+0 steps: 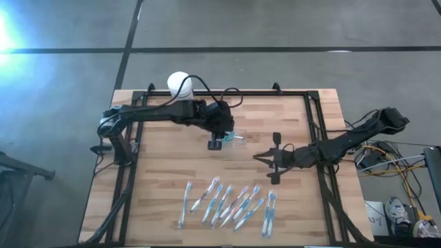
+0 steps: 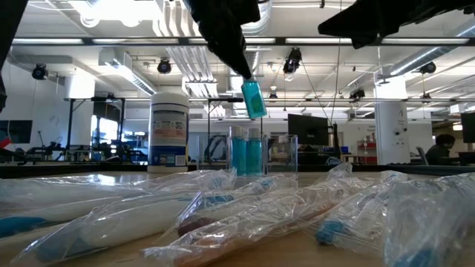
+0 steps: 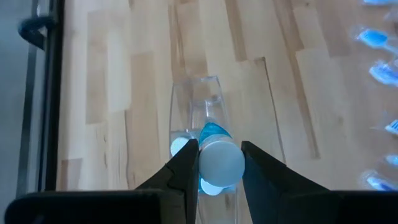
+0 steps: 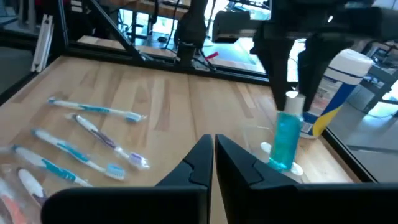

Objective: Pick & Place toothbrushing station
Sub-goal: Put the blue mouthwash into the transparent bin organizer

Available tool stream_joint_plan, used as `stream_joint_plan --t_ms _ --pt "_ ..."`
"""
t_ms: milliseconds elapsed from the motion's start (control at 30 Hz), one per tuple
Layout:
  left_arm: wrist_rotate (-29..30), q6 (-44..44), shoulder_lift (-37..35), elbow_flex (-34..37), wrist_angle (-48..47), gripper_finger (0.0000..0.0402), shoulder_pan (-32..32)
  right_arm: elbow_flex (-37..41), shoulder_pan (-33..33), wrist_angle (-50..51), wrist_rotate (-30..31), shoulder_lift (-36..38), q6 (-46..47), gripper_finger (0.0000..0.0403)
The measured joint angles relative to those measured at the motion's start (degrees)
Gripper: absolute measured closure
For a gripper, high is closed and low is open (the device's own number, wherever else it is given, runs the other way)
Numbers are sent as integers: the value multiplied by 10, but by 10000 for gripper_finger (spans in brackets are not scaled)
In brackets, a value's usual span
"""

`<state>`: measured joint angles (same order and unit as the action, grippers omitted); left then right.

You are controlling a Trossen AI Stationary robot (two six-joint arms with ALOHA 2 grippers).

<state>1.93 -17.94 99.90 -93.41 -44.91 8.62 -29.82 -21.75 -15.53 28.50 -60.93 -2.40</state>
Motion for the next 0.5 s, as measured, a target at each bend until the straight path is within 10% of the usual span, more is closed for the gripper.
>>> stream_joint_plan --t_ms 500 --pt "13 -14 50 -8 0 307 9 15 0 3 1 17 -6 390"
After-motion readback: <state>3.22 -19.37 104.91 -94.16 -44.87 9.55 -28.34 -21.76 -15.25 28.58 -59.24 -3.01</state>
